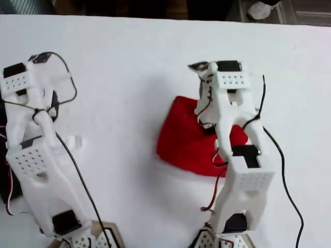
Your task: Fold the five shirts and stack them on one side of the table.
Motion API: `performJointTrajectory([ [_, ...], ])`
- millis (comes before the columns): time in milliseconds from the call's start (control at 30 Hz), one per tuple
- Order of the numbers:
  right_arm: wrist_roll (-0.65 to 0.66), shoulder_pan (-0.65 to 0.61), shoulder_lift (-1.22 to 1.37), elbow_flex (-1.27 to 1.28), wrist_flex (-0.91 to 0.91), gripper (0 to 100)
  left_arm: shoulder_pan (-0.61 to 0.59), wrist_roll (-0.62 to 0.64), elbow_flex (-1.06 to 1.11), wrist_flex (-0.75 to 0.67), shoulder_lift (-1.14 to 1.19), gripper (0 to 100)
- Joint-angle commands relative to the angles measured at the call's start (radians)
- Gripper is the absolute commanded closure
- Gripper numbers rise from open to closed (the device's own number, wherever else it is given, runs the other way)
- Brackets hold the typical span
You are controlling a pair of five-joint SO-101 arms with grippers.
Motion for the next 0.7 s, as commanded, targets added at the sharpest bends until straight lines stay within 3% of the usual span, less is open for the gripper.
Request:
performJointTrajectory([
  [0, 0.055, 0.005, -0.079, 0.068, 0.022, 97.9, 0.008, 0.011, -0.036, -0.011, -0.021, 97],
  [200, 0.121, 0.048, -0.17, 0.206, 0.022, 97.9, 0.005, 0.011, -0.036, -0.011, -0.021, 97],
  [467, 0.282, 0.194, -0.423, 0.42, 0.022, 97.9, 0.011, 0.011, -0.036, -0.011, -0.021, 97],
  [667, 0.341, 0.285, -0.45, 0.519, -0.004, 97.9, 0.017, 0.012, -0.036, -0.023, -0.021, 97],
])
